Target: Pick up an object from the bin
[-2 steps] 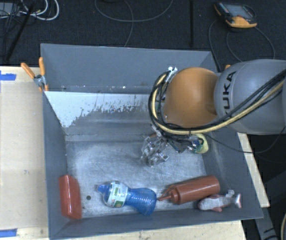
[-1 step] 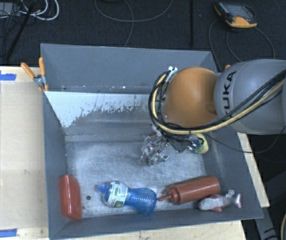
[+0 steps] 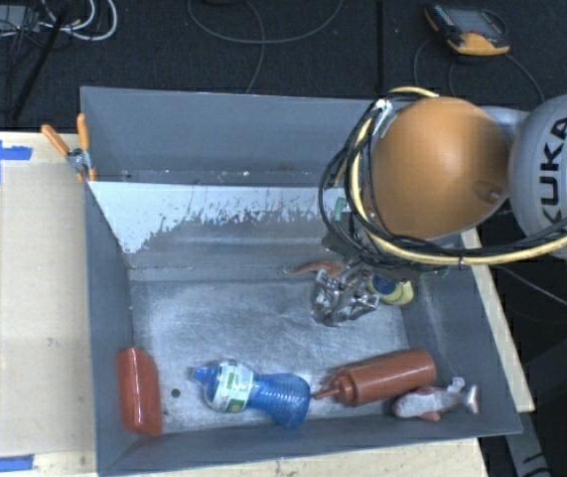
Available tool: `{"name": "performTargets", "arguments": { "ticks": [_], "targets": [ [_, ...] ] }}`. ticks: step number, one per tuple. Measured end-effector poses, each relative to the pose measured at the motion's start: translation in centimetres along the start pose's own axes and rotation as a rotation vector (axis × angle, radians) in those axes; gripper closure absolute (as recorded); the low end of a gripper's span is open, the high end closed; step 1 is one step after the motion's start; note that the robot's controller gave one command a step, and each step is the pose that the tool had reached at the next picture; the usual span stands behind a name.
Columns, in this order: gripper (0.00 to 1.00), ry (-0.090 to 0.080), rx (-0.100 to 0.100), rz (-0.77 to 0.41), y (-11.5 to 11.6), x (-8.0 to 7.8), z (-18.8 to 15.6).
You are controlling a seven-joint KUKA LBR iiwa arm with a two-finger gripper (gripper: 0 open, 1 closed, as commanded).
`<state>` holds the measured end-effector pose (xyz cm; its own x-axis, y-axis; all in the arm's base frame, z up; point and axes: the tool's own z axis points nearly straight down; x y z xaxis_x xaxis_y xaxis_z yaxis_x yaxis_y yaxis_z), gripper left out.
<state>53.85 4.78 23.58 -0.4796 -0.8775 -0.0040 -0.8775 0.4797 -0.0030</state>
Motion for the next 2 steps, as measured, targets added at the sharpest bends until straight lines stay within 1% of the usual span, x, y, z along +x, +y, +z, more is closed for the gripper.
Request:
{"name": "performTargets", "arguments": {
  "ticks": [1,2],
  "targets": [
    [0.0,0.002,-0.005,0.005,-0.03,0.1,0.27],
    [0.0,0.002,-0.005,0.006,-0.04,0.12,0.27]
  ]
}}
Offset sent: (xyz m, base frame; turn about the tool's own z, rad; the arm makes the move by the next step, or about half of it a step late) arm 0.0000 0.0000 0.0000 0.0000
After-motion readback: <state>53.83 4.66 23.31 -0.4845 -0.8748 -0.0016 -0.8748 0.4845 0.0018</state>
